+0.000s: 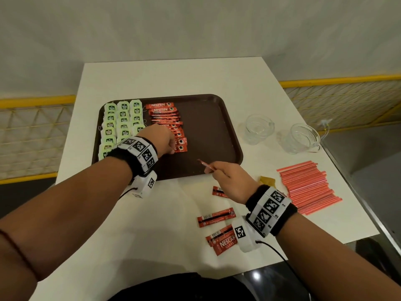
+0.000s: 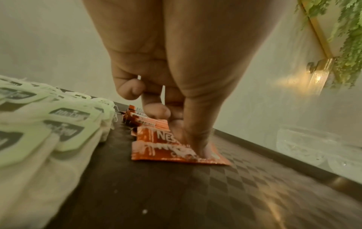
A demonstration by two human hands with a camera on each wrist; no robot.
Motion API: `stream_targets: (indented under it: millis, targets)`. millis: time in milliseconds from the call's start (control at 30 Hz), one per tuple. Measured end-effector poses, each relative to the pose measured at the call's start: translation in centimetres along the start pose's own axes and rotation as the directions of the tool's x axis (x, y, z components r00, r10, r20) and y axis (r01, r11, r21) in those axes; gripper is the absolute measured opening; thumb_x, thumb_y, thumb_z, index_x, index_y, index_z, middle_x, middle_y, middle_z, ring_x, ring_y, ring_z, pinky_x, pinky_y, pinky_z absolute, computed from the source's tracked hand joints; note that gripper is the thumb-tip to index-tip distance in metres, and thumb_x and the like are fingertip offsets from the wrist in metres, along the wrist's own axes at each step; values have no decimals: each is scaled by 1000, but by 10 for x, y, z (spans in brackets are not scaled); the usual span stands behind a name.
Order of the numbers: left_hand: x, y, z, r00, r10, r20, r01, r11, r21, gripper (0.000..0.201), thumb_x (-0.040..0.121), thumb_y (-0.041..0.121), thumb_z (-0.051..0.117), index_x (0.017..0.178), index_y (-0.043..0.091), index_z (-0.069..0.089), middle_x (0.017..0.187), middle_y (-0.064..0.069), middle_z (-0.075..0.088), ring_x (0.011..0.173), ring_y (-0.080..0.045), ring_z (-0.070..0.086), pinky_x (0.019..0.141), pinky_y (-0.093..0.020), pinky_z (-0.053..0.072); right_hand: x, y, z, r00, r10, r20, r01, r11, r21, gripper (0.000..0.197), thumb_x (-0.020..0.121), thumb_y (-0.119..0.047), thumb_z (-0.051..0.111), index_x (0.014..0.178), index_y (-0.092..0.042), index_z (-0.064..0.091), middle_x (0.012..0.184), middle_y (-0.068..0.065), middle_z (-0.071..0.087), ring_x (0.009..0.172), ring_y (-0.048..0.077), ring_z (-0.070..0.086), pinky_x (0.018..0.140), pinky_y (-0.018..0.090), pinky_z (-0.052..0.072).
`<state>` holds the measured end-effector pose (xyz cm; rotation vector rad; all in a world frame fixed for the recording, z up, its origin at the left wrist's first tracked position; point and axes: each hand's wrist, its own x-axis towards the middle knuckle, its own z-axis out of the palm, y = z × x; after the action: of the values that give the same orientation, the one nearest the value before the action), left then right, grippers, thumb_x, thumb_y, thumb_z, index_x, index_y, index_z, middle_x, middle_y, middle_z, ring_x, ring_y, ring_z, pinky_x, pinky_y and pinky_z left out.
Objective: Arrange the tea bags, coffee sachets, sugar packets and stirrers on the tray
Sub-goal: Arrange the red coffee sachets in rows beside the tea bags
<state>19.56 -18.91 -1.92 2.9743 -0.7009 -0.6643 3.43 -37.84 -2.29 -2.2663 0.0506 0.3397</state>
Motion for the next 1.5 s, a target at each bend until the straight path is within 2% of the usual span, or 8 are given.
stream_targets:
  millis: [167,267,433,567,667,833,1200,1500]
  targets:
    - [-23,7,9,935,202,-290,-302,882,-362,31,94,53,49,79,34,69,77,15,68,74,0,60,74,-26,45,7,5,6,998,-65,19,66,989,-130,29,102,-12,39,119,-14,63,83,-2,57,66,8,54,61,14,41]
    - [-35,20,15,935,292,-200,-353,810,-469,38,92,59,47,83,31,73,76,12,71,74,0,64,76,-25,49,9,4,9,985,-170,3,164,950,-264,27,96,-11,47,117,-13,63,96,3,56,82,18,56,73,28,46]
    - [-38,22,31,909,402,-107,-404,790,-462,17,85,37,71,101,32,74,80,13,71,74,0,63,68,-17,47,12,6,6,973,-229,-39,208,933,-292,28,88,-14,60,116,-15,66,98,2,53,82,16,55,74,28,47]
    - [-36,13,30,938,276,-208,-339,857,-388,14,85,32,72,98,33,73,83,17,68,78,3,60,76,-21,47,6,9,-3,988,-135,-73,105,941,-321,51,86,-22,67,135,-17,51,113,-2,53,98,14,55,85,26,47]
    - [-32,-4,29,955,89,-283,-177,937,-300,10,85,32,71,95,32,72,84,17,64,79,0,57,76,-22,42,-1,16,-11,996,-74,-45,48,906,-421,42,86,-31,68,125,-20,56,99,-9,50,87,12,53,77,25,44]
    - [-28,-16,34,990,-12,-143,-11,988,-157,8,82,38,74,85,32,69,78,16,60,83,-10,61,79,-29,49,-12,23,-15,992,111,56,-49,761,-647,33,83,-52,67,104,-27,65,92,-6,63,85,16,61,71,29,48]
    - [-17,-3,31,997,-74,-22,72,992,-100,11,81,29,75,77,30,66,91,7,66,89,-13,60,84,-31,50,-14,28,-15,981,182,67,-91,734,-673,14,90,-29,62,101,-23,68,95,1,67,84,22,63,67,29,45]
    - [-12,-1,20,973,-221,61,220,975,25,28,83,43,71,92,17,72,104,-5,67,100,-24,63,91,-38,52,-15,32,-15,985,146,95,-52,768,-638,12,92,-30,59,96,-23,68,93,1,67,83,21,63,74,33,54]
